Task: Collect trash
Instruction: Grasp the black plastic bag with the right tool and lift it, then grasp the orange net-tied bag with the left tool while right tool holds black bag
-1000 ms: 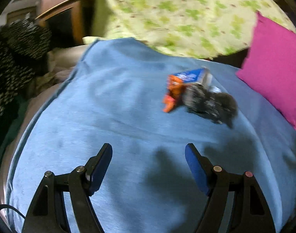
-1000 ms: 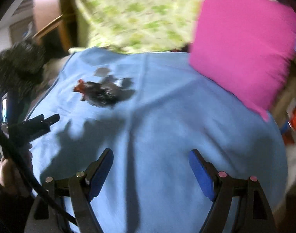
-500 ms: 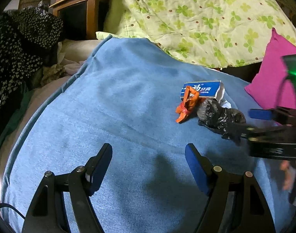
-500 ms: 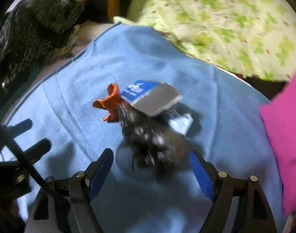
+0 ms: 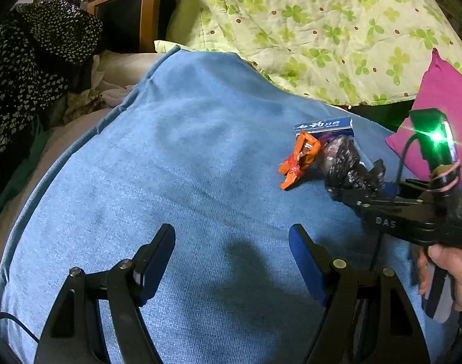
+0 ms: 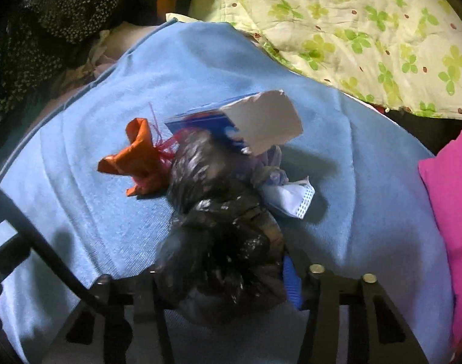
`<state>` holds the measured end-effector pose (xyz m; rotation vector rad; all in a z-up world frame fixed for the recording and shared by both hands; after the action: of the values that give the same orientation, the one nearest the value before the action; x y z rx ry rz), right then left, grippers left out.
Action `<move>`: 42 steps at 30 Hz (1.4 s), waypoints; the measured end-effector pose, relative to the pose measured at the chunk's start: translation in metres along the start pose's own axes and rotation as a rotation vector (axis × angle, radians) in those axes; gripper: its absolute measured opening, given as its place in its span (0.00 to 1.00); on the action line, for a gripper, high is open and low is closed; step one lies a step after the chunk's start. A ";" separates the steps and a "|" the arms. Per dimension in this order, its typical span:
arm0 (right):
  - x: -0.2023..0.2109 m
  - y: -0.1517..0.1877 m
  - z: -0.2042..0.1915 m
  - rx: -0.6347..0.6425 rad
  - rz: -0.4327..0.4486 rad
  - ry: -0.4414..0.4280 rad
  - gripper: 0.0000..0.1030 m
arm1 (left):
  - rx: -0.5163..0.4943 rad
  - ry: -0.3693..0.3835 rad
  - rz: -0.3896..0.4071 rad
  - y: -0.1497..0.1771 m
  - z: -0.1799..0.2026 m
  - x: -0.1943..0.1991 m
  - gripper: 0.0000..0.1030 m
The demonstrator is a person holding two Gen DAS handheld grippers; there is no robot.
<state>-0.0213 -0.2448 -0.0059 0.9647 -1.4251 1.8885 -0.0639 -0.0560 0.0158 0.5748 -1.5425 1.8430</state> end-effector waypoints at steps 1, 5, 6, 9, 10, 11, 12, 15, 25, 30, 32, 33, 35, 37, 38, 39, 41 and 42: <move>0.005 0.002 0.000 -0.012 0.008 -0.002 0.45 | -0.002 -0.001 0.001 0.000 0.000 0.000 0.75; 0.031 0.022 0.004 -0.103 0.038 -0.033 0.45 | -0.010 -0.007 0.002 0.001 0.001 -0.002 0.75; 0.036 0.028 0.004 -0.126 0.041 -0.042 0.45 | -0.010 -0.010 0.001 0.001 0.000 -0.002 0.75; 0.055 0.052 0.004 -0.231 0.064 -0.080 0.45 | -0.011 -0.018 0.006 0.001 0.000 -0.003 0.75; 0.064 0.063 0.006 -0.296 0.080 -0.102 0.45 | -0.012 -0.022 0.008 0.001 0.000 -0.003 0.75; 0.070 0.070 0.007 -0.344 0.092 -0.119 0.45 | -0.014 -0.025 0.008 0.002 0.000 -0.003 0.75; 0.080 0.081 0.009 -0.418 0.115 -0.140 0.45 | -0.016 -0.028 0.008 0.002 0.000 -0.004 0.75; 0.104 0.106 0.009 -0.601 0.189 -0.203 0.45 | -0.031 -0.039 0.008 0.005 0.001 -0.006 0.75; 0.126 0.127 -0.006 -0.672 0.275 -0.251 0.45 | -0.133 0.099 -0.051 0.010 0.030 -0.015 0.75; 0.131 0.125 -0.001 -0.681 0.317 -0.253 0.45 | -0.165 0.120 -0.093 -0.010 0.050 -0.034 0.75; 0.130 0.126 0.000 -0.691 0.322 -0.265 0.45 | -0.190 0.108 -0.117 -0.017 0.060 -0.049 0.75; 0.129 0.126 0.001 -0.696 0.321 -0.269 0.45 | -0.203 0.111 -0.121 -0.020 0.062 -0.052 0.75; 0.129 0.127 0.003 -0.704 0.322 -0.279 0.45 | -0.256 0.125 -0.136 -0.021 0.072 -0.059 0.75; 0.130 0.127 0.004 -0.704 0.328 -0.289 0.45 | -0.305 0.126 -0.151 -0.022 0.078 -0.066 0.75; 0.131 0.127 0.004 -0.704 0.334 -0.295 0.45 | -0.319 0.127 -0.148 -0.023 0.079 -0.067 0.75; 0.132 0.126 0.004 -0.705 0.338 -0.299 0.45 | -0.331 0.129 -0.144 -0.024 0.079 -0.069 0.75; 0.132 0.126 0.004 -0.704 0.343 -0.308 0.45 | -0.352 0.139 -0.165 -0.023 0.079 -0.076 0.75; 0.132 0.125 0.003 -0.703 0.343 -0.312 0.45 | -0.359 0.143 -0.175 -0.024 0.079 -0.080 0.75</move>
<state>-0.1958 -0.2774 0.0345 0.7017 -2.3421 1.2856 0.0020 -0.1469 -0.0070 0.3865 -1.6208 1.4022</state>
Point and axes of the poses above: each gripper's, at about its wrist camera, not at the fingertips, and x roughly against the way its jaws point, z to its right, y to its underside, the point moved 6 cm from there along -x, roughly the way its jaws point, and after that the axes turned 7 degrees about x, right-handed, at the moved point
